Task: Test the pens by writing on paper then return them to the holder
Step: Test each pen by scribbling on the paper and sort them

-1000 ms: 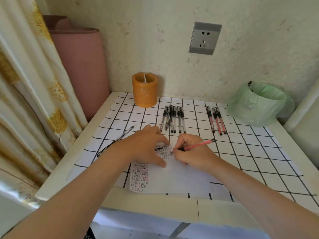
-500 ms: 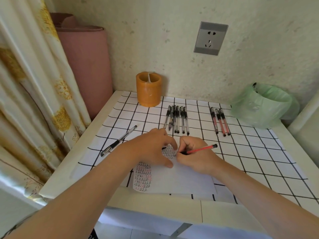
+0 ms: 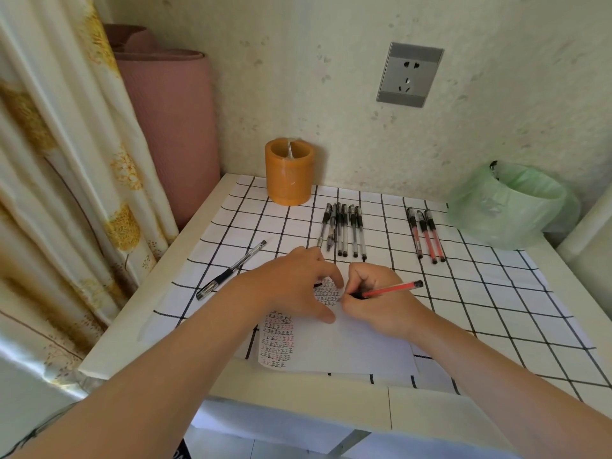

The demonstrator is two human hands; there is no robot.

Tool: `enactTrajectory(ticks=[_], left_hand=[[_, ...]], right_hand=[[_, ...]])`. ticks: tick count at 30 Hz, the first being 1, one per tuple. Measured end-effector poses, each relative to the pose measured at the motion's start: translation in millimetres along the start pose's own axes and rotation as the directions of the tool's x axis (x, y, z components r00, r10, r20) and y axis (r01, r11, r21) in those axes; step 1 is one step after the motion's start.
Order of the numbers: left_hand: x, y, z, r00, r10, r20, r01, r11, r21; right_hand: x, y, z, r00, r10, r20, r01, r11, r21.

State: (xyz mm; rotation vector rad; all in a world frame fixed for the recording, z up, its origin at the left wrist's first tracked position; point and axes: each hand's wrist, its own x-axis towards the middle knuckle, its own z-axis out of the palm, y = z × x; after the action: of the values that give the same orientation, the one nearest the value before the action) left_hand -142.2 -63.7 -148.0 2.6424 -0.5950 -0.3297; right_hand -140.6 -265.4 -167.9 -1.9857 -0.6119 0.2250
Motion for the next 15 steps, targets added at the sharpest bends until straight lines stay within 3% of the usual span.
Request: enactTrajectory(ticks=[15], left_hand=[[0.5,-1.2,0.6,1.000,-0.003,-0.002,0.003,1.000,-0.008]], right_hand=[[-0.9,1.6,3.6,0.999,-0.037,-0.012,0.036,0.998,-0.046]])
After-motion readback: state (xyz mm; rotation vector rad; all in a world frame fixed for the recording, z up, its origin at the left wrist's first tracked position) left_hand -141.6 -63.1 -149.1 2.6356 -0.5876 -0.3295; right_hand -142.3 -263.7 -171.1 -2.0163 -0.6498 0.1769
